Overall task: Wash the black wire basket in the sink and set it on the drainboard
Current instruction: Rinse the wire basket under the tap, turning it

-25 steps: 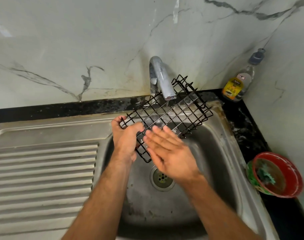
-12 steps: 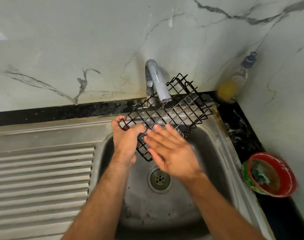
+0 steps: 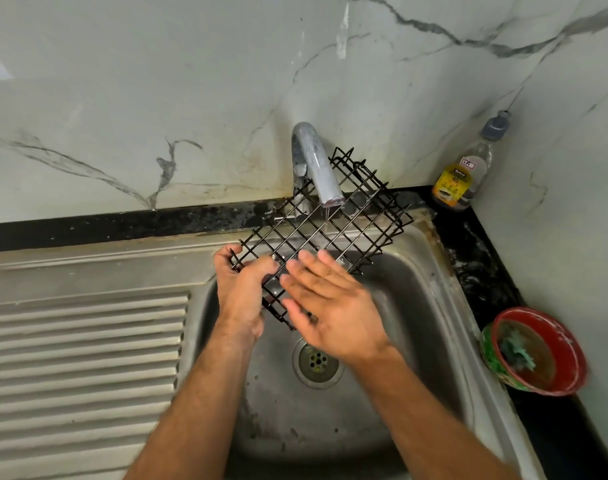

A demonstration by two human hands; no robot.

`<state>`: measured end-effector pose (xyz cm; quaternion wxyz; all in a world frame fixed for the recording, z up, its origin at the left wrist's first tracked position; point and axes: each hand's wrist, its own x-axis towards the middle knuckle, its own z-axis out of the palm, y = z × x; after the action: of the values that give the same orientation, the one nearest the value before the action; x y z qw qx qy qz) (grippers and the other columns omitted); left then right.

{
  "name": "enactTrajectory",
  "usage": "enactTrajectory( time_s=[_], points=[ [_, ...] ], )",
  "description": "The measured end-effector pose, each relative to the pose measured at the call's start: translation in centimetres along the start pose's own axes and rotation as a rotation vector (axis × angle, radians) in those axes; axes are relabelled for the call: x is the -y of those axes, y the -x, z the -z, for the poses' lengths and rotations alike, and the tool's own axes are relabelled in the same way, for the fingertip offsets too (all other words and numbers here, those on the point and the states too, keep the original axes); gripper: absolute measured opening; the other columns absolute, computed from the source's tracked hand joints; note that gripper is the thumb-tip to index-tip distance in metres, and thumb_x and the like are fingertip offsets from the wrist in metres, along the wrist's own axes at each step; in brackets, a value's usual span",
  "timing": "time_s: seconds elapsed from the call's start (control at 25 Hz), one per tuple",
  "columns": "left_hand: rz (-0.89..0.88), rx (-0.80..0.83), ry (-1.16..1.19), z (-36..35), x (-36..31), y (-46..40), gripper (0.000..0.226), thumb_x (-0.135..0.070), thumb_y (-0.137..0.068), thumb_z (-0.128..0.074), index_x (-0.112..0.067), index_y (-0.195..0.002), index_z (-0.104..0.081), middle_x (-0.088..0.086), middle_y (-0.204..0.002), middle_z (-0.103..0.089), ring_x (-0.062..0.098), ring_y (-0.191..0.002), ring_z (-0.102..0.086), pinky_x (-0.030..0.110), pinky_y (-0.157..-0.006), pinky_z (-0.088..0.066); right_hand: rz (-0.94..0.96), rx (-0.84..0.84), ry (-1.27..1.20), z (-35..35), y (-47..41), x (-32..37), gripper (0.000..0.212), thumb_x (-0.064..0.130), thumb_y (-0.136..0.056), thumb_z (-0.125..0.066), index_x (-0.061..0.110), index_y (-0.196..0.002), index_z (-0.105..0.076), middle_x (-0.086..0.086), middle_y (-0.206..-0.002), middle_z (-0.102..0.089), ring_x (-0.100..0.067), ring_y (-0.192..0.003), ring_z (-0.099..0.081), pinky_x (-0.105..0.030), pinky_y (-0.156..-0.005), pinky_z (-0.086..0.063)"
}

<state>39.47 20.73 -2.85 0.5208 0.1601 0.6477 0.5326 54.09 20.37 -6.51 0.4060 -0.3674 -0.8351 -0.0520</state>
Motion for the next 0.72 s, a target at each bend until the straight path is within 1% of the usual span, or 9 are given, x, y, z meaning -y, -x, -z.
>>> enactTrajectory(
  time_s=[0.08, 0.12, 0.2, 0.24, 0.36, 0.44, 0.52, 0.6, 0.72],
  points=[
    [-0.003, 0.004, -0.015, 0.3, 0.0, 0.5, 0.068, -0.027, -0.036, -0.073, -0.050, -0.096, -0.050, 0.008, -0.121, -0.061, 0.027, -0.115, -0.055, 0.056, -0.103, -0.042, 0.062, 0.026, -0.037, 0.5, 0.3, -0.9, 0.026, 0.024, -0.095, -0.066, 0.012, -0.115, -0.076, -0.005, -0.125, -0.070, -0.019, -0.125, -0.062, -0.047, -0.109, -0.046],
    [-0.009, 0.005, -0.026, 0.3, 0.0, 0.8, 0.070, -0.025, -0.039, -0.074, -0.050, -0.100, -0.049, 0.011, -0.128, -0.059, 0.027, -0.119, -0.055, 0.048, -0.093, -0.046, 0.058, 0.031, -0.036, 0.7, 0.3, -1.8, 0.026, 0.023, -0.095, -0.066, 0.012, -0.117, -0.074, -0.005, -0.125, -0.070, -0.020, -0.124, -0.062, -0.048, -0.110, -0.045],
    [-0.036, -0.004, -0.043, 0.4, 0.1, 0.9, 0.071, -0.019, -0.048, -0.073, -0.045, -0.108, -0.047, 0.016, -0.132, -0.057, 0.027, -0.118, -0.055, 0.035, -0.073, -0.042, -0.097, 0.022, 0.001, 1.1, 0.1, -3.3, 0.032, 0.023, -0.096, -0.062, 0.008, -0.123, -0.070, -0.009, -0.131, -0.066, -0.023, -0.129, -0.058, -0.052, -0.111, -0.043],
    [-0.053, -0.004, -0.045, 0.4, 0.2, 0.8, 0.071, -0.018, -0.050, -0.071, -0.043, -0.112, -0.047, 0.018, -0.133, -0.056, 0.026, -0.114, -0.056, 0.033, -0.070, -0.039, -0.248, 0.013, 0.021, 1.2, -0.3, -3.9, 0.038, 0.026, -0.097, -0.058, 0.007, -0.129, -0.065, -0.011, -0.137, -0.062, -0.025, -0.135, -0.052, -0.054, -0.114, -0.038],
    [-0.084, 0.006, -0.054, 0.6, 0.1, 0.8, 0.070, -0.018, -0.051, -0.071, -0.042, -0.112, -0.047, 0.019, -0.129, -0.057, 0.023, -0.103, -0.055, 0.030, -0.068, -0.039, -0.623, 0.066, 0.101, 2.0, -2.1, -4.8, 0.057, 0.042, -0.102, -0.039, 0.011, -0.150, -0.042, -0.010, -0.158, -0.036, -0.021, -0.150, -0.021, -0.050, -0.125, -0.016],
    [-0.068, -0.015, -0.046, 0.9, 0.4, 0.8, 0.066, -0.019, -0.050, -0.072, -0.048, -0.104, -0.048, 0.019, -0.130, -0.057, 0.027, -0.107, -0.056, 0.033, -0.073, -0.044, -0.664, 0.224, 0.174, 2.0, -3.1, -4.6, 0.064, 0.050, -0.104, -0.028, 0.014, -0.157, -0.022, -0.010, -0.165, -0.015, -0.022, -0.153, -0.004, -0.048, -0.126, -0.004],
    [-0.043, -0.052, -0.028, 1.2, 0.9, 0.7, 0.063, -0.021, -0.045, -0.075, -0.052, -0.094, -0.050, 0.021, -0.132, -0.056, 0.032, -0.113, -0.058, 0.045, -0.086, -0.052, -0.599, 0.332, 0.249, 1.2, -3.2, -2.9, 0.071, 0.056, -0.103, -0.020, 0.012, -0.158, -0.010, -0.010, -0.165, -0.004, -0.027, -0.154, 0.004, -0.047, -0.125, 0.002],
    [-0.018, -0.078, 0.005, 1.6, 1.6, 0.3, 0.059, -0.025, -0.039, -0.074, -0.053, -0.086, -0.052, 0.017, -0.126, -0.057, 0.037, -0.121, -0.057, 0.062, -0.102, -0.047, -0.479, 0.311, 0.182, 0.6, -2.0, -1.1, 0.068, 0.053, -0.103, -0.031, 0.011, -0.155, -0.027, -0.010, -0.163, -0.021, -0.030, -0.154, -0.010, -0.050, -0.125, -0.006],
    [-0.004, -0.109, 0.034, 2.3, 2.3, -0.2, 0.058, -0.025, -0.036, -0.074, -0.052, -0.084, -0.053, 0.009, -0.121, -0.055, 0.032, -0.112, -0.056, 0.068, -0.106, -0.041, -0.158, 0.156, -0.014, 0.2, 0.4, -1.0, 0.038, 0.033, -0.097, -0.059, 0.012, -0.127, -0.069, -0.005, -0.136, -0.063, -0.024, -0.138, -0.050, -0.050, -0.114, -0.039]
  ],
)
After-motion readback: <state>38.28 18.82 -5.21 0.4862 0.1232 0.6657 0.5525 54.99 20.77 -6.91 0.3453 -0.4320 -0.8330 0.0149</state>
